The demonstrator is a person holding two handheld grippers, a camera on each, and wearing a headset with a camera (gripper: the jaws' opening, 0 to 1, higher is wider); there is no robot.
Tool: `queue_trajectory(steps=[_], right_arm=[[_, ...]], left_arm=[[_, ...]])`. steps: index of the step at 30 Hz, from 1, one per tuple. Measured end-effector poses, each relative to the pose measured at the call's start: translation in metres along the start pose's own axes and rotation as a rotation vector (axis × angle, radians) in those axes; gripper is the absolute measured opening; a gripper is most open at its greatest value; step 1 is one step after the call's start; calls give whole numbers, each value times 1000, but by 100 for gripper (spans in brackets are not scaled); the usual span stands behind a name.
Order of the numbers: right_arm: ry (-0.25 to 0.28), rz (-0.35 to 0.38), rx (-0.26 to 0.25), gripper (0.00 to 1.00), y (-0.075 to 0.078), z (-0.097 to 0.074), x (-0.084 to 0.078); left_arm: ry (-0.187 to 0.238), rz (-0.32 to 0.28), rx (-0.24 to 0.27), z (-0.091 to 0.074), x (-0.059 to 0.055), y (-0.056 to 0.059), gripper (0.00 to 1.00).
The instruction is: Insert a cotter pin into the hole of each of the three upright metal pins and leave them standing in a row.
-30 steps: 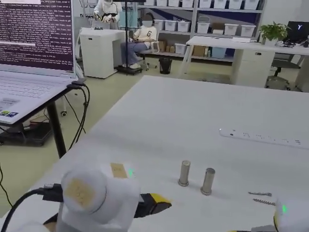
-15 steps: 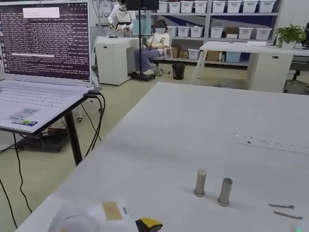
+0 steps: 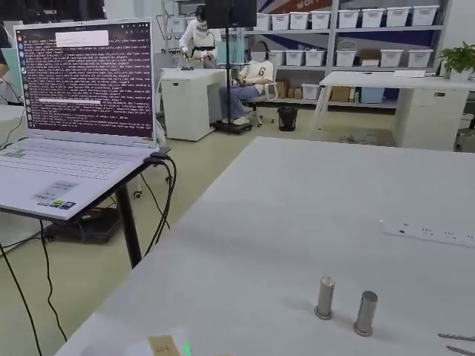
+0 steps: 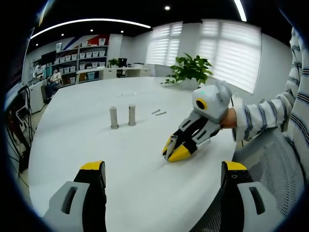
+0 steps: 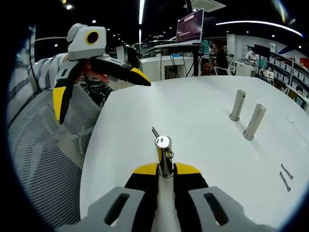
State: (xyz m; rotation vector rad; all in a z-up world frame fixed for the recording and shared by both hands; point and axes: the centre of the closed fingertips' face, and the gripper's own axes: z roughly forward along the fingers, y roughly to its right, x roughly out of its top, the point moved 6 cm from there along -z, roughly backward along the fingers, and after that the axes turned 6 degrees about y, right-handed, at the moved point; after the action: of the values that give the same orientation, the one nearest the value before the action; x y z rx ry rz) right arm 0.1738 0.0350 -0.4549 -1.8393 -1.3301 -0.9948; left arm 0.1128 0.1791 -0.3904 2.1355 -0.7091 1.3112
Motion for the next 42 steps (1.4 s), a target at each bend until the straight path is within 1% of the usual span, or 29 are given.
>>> queue_trajectory(steps=[1,3,9,13,17,23,28,30,33,38,40,42], right_arm=[[1,-3,3,6,0,0,0],[0,-8,4,5,0,0,0],[2,-26,5,4,-1,0,1],[-5,-60,0,4,-2,1,2],[-14,-58,-6,4,1,2,4],[13,-62,-50,4,13,4,19],[7,-69,-70,4,21,11,25],[10,-65,-83,4,24,13,26],[17,-54,-118,4,28,17,29],[21,-32,-150,4,32,24,30],[23,-19,-158,4,34,26,29],[23,-12,-150,4,34,27,29]], left_arm=[[-14,5,6,-1,-2,-1,99],[-25,8,20,-2,-4,-2,99],[-16,-8,23,-3,-4,0,99],[-22,-7,20,-3,-6,1,99],[-20,-12,22,-3,-7,0,99],[-23,-21,24,-4,-10,-1,99],[-19,-27,20,-3,-9,-1,99],[-17,-28,19,-3,-9,0,99],[-20,-29,19,-2,-9,0,99],[-21,-32,19,-2,-10,0,99],[-21,-33,18,-2,-10,-1,99],[-20,-35,16,-1,-10,0,99]])
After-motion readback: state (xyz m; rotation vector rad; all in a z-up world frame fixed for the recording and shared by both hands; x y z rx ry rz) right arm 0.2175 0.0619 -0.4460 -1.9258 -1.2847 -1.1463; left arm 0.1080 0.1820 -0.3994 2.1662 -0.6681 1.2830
